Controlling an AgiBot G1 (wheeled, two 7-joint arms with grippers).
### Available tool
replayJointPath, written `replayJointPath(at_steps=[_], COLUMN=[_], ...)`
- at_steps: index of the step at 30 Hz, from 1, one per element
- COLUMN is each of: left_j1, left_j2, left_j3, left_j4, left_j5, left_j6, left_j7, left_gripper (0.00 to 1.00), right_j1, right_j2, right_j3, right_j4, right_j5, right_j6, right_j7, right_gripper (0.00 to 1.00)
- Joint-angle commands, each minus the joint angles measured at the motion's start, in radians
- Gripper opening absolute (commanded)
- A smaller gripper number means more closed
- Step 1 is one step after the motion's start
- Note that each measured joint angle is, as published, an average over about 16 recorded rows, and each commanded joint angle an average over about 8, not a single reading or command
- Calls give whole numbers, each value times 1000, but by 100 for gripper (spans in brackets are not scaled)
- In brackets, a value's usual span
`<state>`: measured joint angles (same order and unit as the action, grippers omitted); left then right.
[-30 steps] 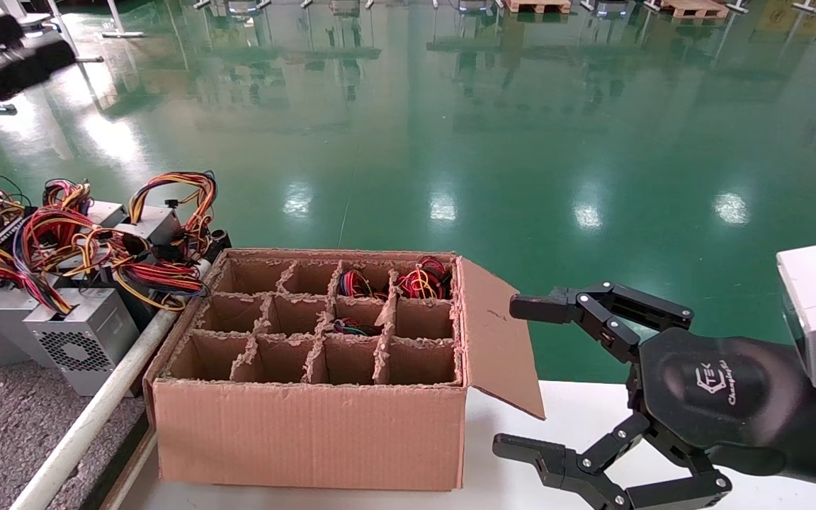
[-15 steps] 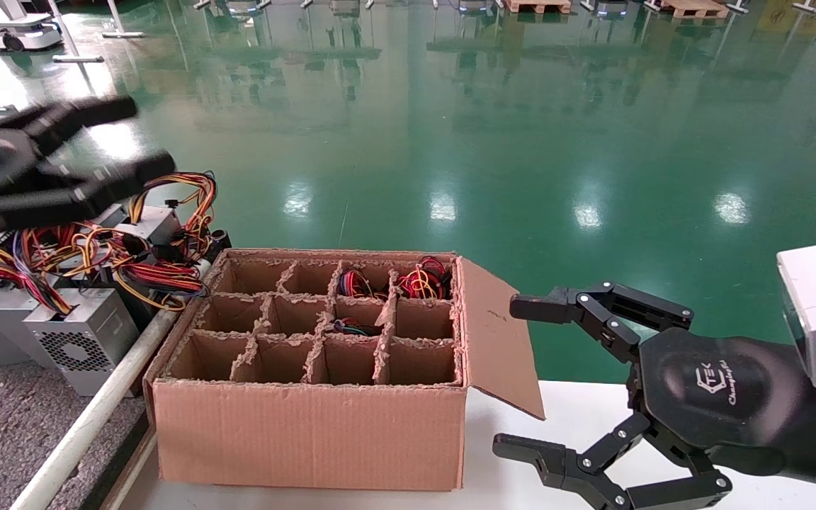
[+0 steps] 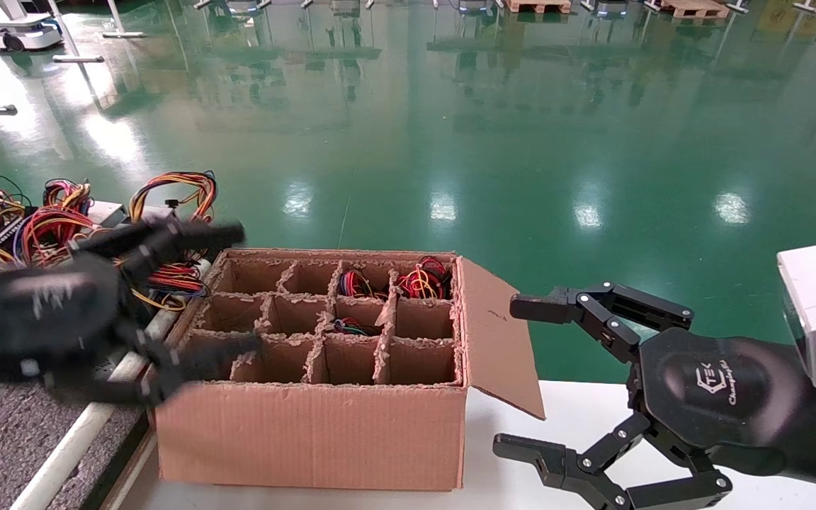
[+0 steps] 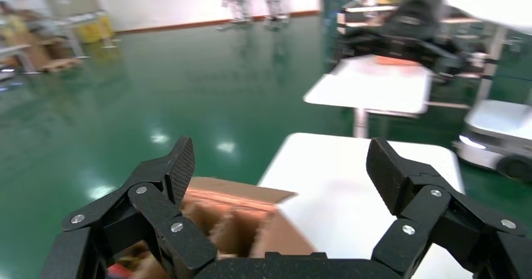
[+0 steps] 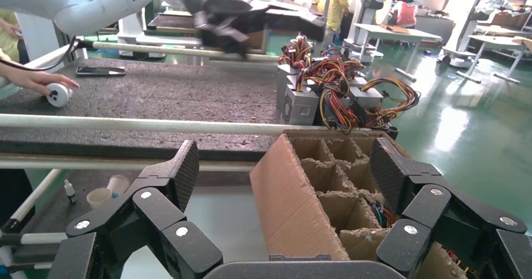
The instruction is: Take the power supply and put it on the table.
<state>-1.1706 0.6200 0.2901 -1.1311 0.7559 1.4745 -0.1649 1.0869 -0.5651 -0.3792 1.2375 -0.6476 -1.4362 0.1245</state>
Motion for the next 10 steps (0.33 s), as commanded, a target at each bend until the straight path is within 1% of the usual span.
replayJointPath(at_steps=[1, 7, 10], left_j1=[32, 103, 115], left_j2=[-3, -9, -10], left_j3=[-4, -11, -12], left_j4=[-51, -167, -188], left_j5=[-8, -27, -30], left_j6=[7, 23, 25], left_j7=[-8, -23, -25], left_gripper=[100, 100, 100], right_j1=[0, 0, 0], right_j2=[0, 0, 0], right_j3=[0, 0, 0], right_j4=[0, 0, 0], right_j5=[0, 0, 0], right_j6=[0, 0, 0], right_j7=[0, 0, 0], right_gripper=[100, 100, 100])
